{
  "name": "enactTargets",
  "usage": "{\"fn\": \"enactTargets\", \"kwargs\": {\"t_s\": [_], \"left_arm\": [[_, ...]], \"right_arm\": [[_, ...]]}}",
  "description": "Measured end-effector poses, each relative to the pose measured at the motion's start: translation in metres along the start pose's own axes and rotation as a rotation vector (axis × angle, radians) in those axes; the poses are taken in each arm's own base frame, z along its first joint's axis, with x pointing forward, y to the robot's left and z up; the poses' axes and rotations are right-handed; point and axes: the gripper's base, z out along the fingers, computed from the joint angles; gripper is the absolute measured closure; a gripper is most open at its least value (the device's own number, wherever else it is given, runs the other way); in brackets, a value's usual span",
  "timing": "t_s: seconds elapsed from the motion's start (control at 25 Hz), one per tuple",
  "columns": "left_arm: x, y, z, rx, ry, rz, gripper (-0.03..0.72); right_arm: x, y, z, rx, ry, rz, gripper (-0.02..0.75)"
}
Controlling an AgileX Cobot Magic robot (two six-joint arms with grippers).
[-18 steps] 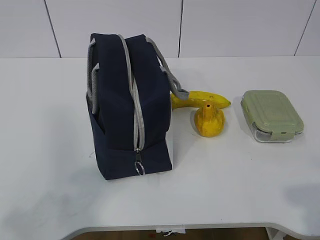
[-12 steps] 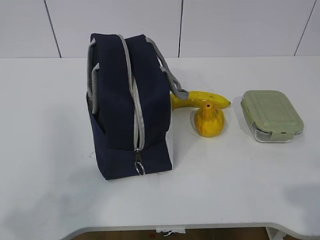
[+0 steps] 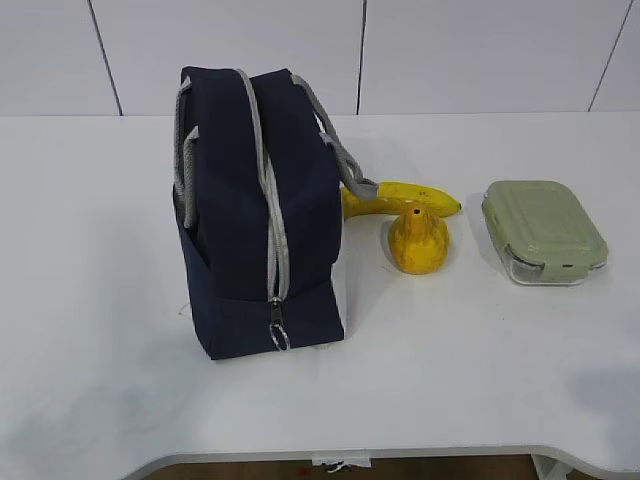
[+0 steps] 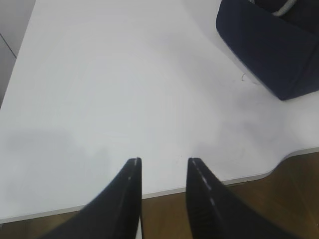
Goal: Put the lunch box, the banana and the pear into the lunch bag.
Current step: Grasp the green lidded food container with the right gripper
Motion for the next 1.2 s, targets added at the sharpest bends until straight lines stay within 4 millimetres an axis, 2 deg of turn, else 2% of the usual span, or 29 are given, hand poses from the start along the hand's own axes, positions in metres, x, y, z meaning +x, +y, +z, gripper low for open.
{"fn": "enactTargets", "kwargs": {"t_s": [0.4,0.6,0.8,0.96,1.2], "left_arm": [[0.0,0.0,0.0,0.0,0.0,0.0,0.454],[0.0,0.0,0.0,0.0,0.0,0.0,0.454],[0.0,0.0,0.0,0.0,0.0,0.0,0.454],[0.0,0.0,0.0,0.0,0.0,0.0,0.452],[0.0,0.0,0.0,0.0,0.0,0.0,0.452]], "right_arm": [[-0.002,-0.001,-0.001,0.012,-0.003,0.028,0.388],[-0.012,0.001,0.006,-0.008,0.068,0.037,0.388],[-0.023,0.003,0.019,-0.036,0.139,0.056,0.388],[-0.035,0.005,0.03,-0.046,0.133,0.082,0.388],[-0.053,0.008,0.055,-0.075,0.222,0.117,0.388]]}}
